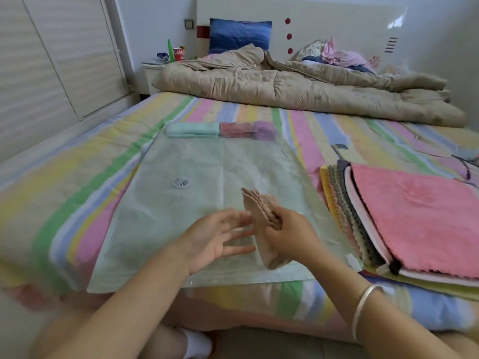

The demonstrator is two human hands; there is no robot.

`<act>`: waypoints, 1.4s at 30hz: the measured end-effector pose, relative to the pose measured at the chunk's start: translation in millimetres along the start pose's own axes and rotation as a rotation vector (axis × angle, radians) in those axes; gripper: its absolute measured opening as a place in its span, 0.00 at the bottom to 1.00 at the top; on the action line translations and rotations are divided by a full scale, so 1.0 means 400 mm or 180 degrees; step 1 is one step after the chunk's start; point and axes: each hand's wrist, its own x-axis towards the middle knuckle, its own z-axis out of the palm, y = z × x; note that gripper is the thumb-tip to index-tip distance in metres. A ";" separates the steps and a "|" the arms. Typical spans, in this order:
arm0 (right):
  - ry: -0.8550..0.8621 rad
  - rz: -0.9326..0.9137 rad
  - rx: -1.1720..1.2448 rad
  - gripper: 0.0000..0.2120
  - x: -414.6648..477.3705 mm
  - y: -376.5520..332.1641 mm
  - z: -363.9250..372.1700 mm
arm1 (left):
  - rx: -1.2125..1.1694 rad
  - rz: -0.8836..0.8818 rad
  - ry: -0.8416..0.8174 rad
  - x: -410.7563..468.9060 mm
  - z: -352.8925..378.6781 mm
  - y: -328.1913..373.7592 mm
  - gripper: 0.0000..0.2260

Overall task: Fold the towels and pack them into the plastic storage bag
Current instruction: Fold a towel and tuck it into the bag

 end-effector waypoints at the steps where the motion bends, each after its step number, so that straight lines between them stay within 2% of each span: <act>1: 0.0039 0.0068 0.0204 0.02 -0.001 0.009 -0.002 | 0.0978 0.0377 0.0364 -0.003 -0.012 -0.019 0.14; 2: 0.0026 0.0153 0.0387 0.02 -0.005 0.019 -0.005 | 0.2312 0.0884 0.0700 -0.007 -0.028 -0.033 0.12; 3: -0.0008 0.0237 0.0592 0.05 -0.010 0.025 -0.009 | 0.3664 0.1314 0.0680 -0.011 -0.044 -0.048 0.15; 4: -0.0048 0.0313 0.0795 0.07 -0.015 0.030 -0.013 | 0.4770 0.1592 0.0474 -0.012 -0.063 -0.061 0.20; 5: -0.0083 0.0380 0.0985 0.09 -0.020 0.035 -0.017 | 0.5422 0.1710 0.0226 -0.012 -0.081 -0.067 0.23; 7: -0.0094 0.0422 0.1215 0.12 -0.028 0.043 -0.025 | 0.5935 0.1827 -0.0033 -0.017 -0.097 -0.061 0.25; 10: -0.0034 0.0464 0.1321 0.12 -0.032 0.057 -0.041 | 0.6147 0.2153 0.0012 -0.021 -0.098 -0.042 0.21; 14: -0.0022 0.0420 0.1398 0.11 -0.041 0.064 -0.062 | 0.6371 0.2159 -0.0291 -0.022 -0.124 -0.052 0.27; 16: -0.0006 0.0338 0.1423 0.11 -0.045 0.062 -0.071 | 0.6300 0.2015 -0.0278 -0.023 -0.128 -0.060 0.24; 18: 0.0062 0.0164 0.1260 0.10 -0.053 0.061 -0.079 | 0.5887 0.1905 -0.0091 -0.029 -0.128 -0.050 0.19; 21: 0.0457 -0.0362 0.0255 0.06 -0.064 0.057 -0.094 | 0.5413 0.1856 0.0123 -0.038 -0.127 -0.029 0.09; 23: 0.0620 -0.0627 0.0042 0.04 -0.073 0.043 -0.107 | 0.5364 0.1952 0.0287 -0.044 -0.117 -0.024 0.10; 26: 0.0697 -0.1009 0.0279 0.06 -0.090 0.014 -0.119 | 0.5287 0.2163 0.0826 -0.047 -0.100 -0.023 0.12; 29: 0.0416 -0.1605 0.0774 0.09 -0.122 -0.023 -0.127 | 0.4690 0.2054 0.1217 -0.046 -0.086 -0.006 0.07; 32: -0.0240 -0.2058 0.0500 0.13 -0.148 -0.035 -0.109 | 0.4003 0.1922 0.1198 -0.046 -0.071 0.039 0.08; 34: -0.0392 -0.1936 -0.0184 0.12 -0.143 -0.019 -0.076 | 0.3625 0.1856 0.1113 -0.053 -0.059 0.075 0.07; 36: -0.0337 -0.1575 -0.0862 0.07 -0.119 -0.001 -0.047 | 0.3407 0.1870 0.1043 -0.065 -0.050 0.109 0.06; 38: -0.0335 -0.1016 -0.1018 0.04 -0.090 -0.002 -0.035 | 0.3268 0.1928 0.0951 -0.078 -0.038 0.139 0.06; 40: -0.0388 -0.0468 -0.0560 0.09 -0.053 -0.022 -0.032 | 0.3210 0.1990 0.0893 -0.089 -0.023 0.164 0.06; 42: -0.0452 -0.0012 0.0397 0.09 -0.009 -0.056 -0.020 | 0.3173 0.2032 0.0846 -0.094 -0.008 0.186 0.06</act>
